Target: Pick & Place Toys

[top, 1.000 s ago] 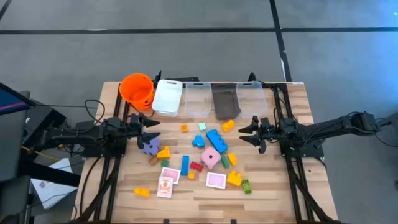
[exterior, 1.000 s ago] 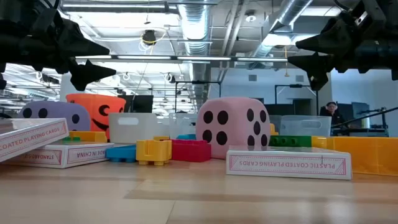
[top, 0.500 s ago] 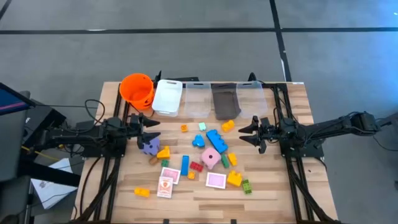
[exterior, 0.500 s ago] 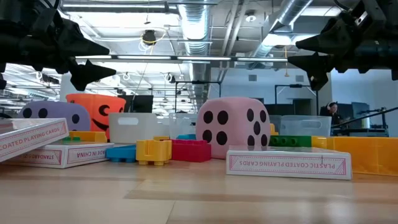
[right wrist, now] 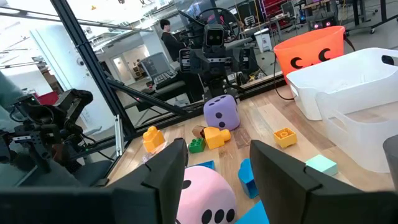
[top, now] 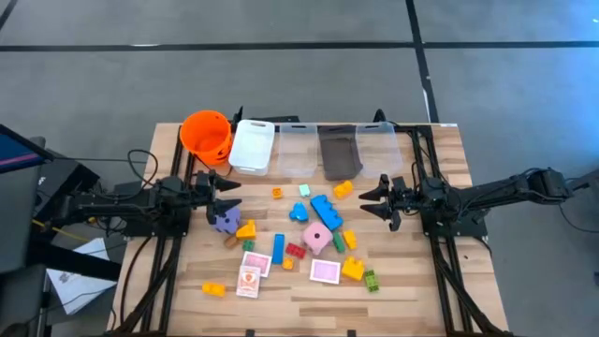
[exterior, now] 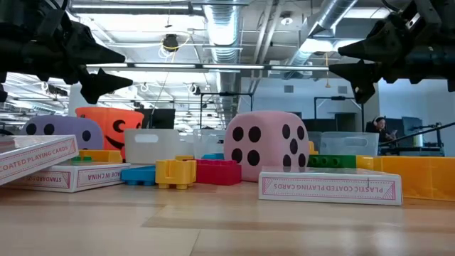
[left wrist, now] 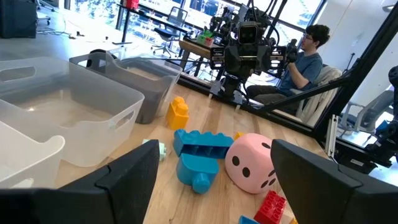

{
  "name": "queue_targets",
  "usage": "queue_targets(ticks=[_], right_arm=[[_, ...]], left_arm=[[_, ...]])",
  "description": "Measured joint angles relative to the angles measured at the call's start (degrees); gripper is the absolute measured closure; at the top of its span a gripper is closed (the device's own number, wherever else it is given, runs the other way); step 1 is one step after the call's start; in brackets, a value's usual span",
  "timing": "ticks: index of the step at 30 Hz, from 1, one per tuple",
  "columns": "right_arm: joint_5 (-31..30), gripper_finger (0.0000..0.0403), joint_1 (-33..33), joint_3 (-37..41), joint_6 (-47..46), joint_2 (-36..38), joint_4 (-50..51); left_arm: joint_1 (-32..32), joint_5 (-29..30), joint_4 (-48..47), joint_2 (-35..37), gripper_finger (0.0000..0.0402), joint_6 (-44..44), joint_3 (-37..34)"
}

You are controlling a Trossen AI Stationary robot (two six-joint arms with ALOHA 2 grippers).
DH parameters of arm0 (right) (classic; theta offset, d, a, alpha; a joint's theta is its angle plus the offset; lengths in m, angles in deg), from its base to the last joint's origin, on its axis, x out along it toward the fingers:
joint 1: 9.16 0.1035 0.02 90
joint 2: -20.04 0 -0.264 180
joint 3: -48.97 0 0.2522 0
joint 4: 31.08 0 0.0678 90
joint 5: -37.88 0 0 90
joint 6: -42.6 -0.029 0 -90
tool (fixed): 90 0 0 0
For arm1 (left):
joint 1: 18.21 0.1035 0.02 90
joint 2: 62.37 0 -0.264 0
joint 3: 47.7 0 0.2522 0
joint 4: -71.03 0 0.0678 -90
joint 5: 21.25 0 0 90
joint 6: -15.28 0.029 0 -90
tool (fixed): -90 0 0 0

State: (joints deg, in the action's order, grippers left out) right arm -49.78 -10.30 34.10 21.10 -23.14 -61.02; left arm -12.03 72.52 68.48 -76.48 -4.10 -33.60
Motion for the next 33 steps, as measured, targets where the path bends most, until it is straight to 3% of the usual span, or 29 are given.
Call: queue_targets(ticks=[12, 20, 33], right_arm=[[0.0, 0.0227, 0.0, 0.0, 0.0, 0.0, -0.02], [-0.02, 0.0227, 0.0, 0.0, -0.02, 0.0, -0.02], [-0.02, 0.0227, 0.0, 0.01, 0.0, 0.01, -0.01]], left_arm=[[0.0, 0.36, 0.0, 0.0, 0.0101, 0.13, 0.0], [0.0, 8.96, 0.46, 0.02, 0.0101, 0.81, 0.0], [0.0, 9.88, 0.44, 0.0, 0.0101, 0.7, 0.0]])
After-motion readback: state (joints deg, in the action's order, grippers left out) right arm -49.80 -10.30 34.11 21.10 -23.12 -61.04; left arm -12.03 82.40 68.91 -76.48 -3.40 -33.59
